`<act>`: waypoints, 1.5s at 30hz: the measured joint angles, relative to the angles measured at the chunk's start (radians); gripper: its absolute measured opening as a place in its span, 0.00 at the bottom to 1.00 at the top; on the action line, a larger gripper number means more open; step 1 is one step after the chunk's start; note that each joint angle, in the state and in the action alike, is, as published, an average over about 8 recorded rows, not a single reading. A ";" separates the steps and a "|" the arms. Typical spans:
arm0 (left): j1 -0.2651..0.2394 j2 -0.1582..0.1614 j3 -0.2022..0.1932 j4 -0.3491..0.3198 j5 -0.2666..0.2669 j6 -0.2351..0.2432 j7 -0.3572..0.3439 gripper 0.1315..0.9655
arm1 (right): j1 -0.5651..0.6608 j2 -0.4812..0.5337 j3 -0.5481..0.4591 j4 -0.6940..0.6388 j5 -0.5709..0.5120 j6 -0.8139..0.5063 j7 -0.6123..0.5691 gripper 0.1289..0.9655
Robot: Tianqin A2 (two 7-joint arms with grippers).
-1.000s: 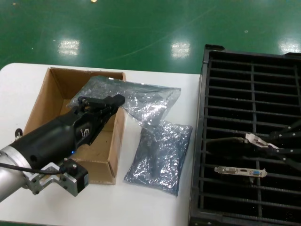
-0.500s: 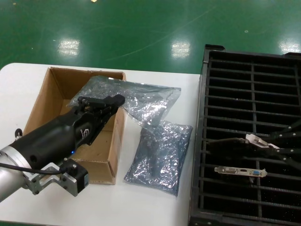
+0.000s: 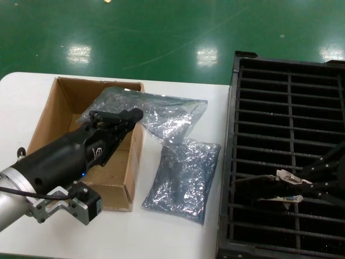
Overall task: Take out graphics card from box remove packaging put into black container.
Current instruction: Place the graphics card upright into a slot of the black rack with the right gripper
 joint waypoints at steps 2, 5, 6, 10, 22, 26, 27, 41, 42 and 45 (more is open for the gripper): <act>0.000 0.000 0.000 0.000 0.000 0.000 0.000 0.01 | 0.023 -0.015 -0.014 -0.015 -0.014 -0.012 0.003 0.07; 0.000 0.000 0.000 0.000 0.000 0.000 0.000 0.01 | 0.053 -0.034 -0.025 -0.033 -0.028 -0.022 0.002 0.07; 0.000 0.000 0.000 0.000 0.000 0.000 0.000 0.01 | 0.062 -0.039 -0.027 -0.038 -0.030 -0.024 0.001 0.07; 0.000 0.000 0.000 0.000 0.000 0.000 0.000 0.01 | 0.087 -0.048 -0.027 -0.048 -0.023 -0.037 -0.003 0.07; 0.000 0.000 0.000 0.000 0.000 0.000 0.000 0.01 | 0.103 -0.001 -0.022 -0.044 0.060 -0.149 -0.020 0.07; 0.000 0.000 0.000 0.000 0.000 0.000 0.000 0.01 | 0.101 0.005 -0.038 -0.058 0.056 -0.174 -0.027 0.07; 0.000 0.000 0.000 0.000 0.000 0.000 0.000 0.01 | 0.101 0.004 -0.043 -0.064 0.052 -0.178 -0.028 0.07; 0.000 0.000 0.000 0.000 0.000 0.000 0.000 0.01 | 0.122 -0.055 -0.100 -0.142 -0.025 -0.175 -0.045 0.07; 0.000 0.000 0.000 0.000 0.000 0.000 0.000 0.01 | 0.124 -0.058 -0.102 -0.145 -0.029 -0.174 -0.046 0.07; 0.000 0.000 0.000 0.000 0.000 0.000 0.000 0.01 | 0.130 -0.065 -0.106 -0.151 -0.037 -0.172 -0.046 0.07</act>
